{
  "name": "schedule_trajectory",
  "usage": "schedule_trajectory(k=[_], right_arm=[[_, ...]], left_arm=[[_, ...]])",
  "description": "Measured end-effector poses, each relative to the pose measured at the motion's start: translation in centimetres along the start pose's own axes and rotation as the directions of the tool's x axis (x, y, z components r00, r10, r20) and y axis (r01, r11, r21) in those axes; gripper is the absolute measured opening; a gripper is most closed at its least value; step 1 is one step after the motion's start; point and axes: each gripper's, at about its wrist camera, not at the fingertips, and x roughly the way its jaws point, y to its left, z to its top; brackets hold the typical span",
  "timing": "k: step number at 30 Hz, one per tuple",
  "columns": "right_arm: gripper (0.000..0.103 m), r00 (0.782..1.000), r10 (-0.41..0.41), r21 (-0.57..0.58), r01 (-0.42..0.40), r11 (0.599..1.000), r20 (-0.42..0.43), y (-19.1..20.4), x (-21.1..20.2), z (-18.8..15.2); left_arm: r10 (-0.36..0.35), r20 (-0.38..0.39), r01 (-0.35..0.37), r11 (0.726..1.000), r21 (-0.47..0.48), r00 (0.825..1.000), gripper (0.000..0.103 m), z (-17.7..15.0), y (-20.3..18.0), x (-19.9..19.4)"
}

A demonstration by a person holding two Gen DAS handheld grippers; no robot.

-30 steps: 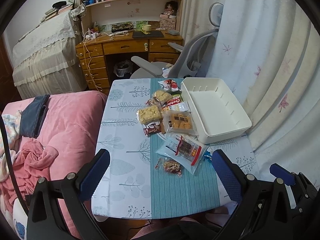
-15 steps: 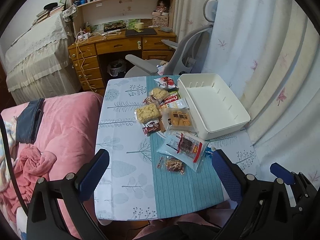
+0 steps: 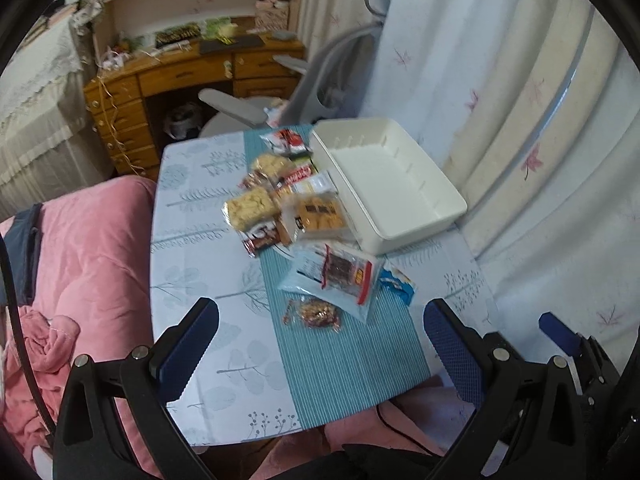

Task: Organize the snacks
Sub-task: 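Grasp the red-striped chocolate pack with left tool while right tool grasps blue bar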

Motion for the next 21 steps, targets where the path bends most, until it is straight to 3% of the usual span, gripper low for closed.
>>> schedule_trajectory(k=[11, 15, 21], right_arm=[[0.096, 0.997, -0.076, -0.049, 0.076, 0.996, 0.015, -2.4, 3.3, 0.1], [0.093, 0.997, -0.080, -0.098, 0.079, 0.992, -0.002, -2.8, 5.5, 0.8], [0.092, 0.995, -0.073, -0.164, 0.062, 0.985, -0.067, -3.4, 9.7, 1.4]], left_arm=[[0.006, -0.130, 0.003, 0.998, 0.066, 0.991, 0.102, 2.0, -1.0, 6.3], [0.000, -0.188, 0.020, 0.995, 0.102, 0.982, 0.102, 3.0, -1.8, 9.3], [0.037, -0.296, 0.004, 0.991, 0.136, 0.954, 0.102, 4.2, -3.4, 14.9]])
